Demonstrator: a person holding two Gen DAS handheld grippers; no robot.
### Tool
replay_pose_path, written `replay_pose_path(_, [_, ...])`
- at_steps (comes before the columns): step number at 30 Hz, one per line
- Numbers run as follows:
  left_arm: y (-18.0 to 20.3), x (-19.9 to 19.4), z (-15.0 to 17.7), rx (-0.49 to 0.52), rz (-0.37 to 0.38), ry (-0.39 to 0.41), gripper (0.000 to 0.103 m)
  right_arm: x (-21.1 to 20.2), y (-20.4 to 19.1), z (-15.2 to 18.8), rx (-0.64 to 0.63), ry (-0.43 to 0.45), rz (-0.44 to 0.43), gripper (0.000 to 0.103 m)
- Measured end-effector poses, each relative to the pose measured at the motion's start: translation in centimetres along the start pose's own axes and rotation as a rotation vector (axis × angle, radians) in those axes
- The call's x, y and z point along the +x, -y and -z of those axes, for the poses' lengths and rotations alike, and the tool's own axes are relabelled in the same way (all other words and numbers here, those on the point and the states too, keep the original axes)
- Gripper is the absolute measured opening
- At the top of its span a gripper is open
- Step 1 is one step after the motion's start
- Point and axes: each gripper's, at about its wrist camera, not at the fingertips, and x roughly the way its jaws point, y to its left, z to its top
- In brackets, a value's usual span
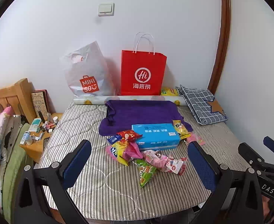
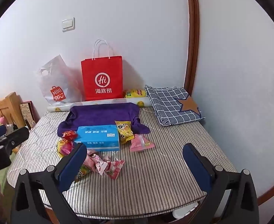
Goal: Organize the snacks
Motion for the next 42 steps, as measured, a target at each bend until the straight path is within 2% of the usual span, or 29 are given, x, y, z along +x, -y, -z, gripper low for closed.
replay_pose_path(42, [-0.03,0.22,0.49,-0.023,0.009,-0.02,0.102,-0.03,0.13,0.57,0.019,-0.014,-0.012,0.103])
